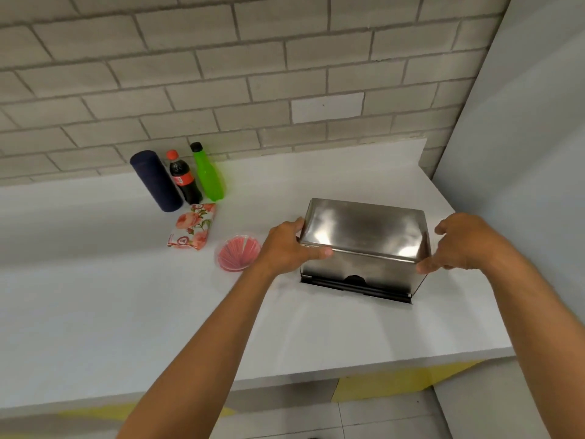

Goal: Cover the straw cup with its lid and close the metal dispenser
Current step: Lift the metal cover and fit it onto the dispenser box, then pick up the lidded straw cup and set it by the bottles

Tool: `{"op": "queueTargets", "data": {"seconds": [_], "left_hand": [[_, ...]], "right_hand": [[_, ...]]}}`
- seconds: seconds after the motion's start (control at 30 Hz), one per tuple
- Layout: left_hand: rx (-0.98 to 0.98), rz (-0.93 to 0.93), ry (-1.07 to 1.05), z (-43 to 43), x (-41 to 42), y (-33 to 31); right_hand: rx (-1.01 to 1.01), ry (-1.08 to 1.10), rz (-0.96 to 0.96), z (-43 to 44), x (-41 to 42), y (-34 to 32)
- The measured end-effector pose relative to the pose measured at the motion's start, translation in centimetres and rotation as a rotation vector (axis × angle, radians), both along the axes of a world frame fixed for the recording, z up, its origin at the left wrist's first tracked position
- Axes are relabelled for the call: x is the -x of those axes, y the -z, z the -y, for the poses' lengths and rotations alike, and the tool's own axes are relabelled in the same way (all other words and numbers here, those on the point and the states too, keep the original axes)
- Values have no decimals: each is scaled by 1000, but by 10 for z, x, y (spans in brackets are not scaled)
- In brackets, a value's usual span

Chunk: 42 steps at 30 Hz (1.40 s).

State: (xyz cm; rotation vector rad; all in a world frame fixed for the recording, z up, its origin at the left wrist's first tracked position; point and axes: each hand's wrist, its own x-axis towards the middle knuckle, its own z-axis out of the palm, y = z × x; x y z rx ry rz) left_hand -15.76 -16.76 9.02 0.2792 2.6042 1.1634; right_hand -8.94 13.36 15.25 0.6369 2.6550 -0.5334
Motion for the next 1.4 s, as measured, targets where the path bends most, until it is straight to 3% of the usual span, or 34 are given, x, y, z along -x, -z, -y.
{"op": "queueTargets", "data": {"seconds": [0.07,0.27,0.57,0.77,0.97,1.4], "left_hand": [[3,-18,-54,9,-13,-2],[-52,-188,-174,43,-52,-2],[-3,-260,-440,114,-98,-4],[-35,-144,-535,143,-109,19],[-178,-23,-530,157,-87,53],[-355,93,-301,185,-17,110]], "right_hand": [[-24,-29,-91,6,-4,-10],[184,-109,-487,40,-17,-35],[326,-370,-631,133,-14,-19],[403,-513,-527,199,-12,18],[411,-503,-422,253,-8,64],[589,-83,-302,300,44,133]]}}
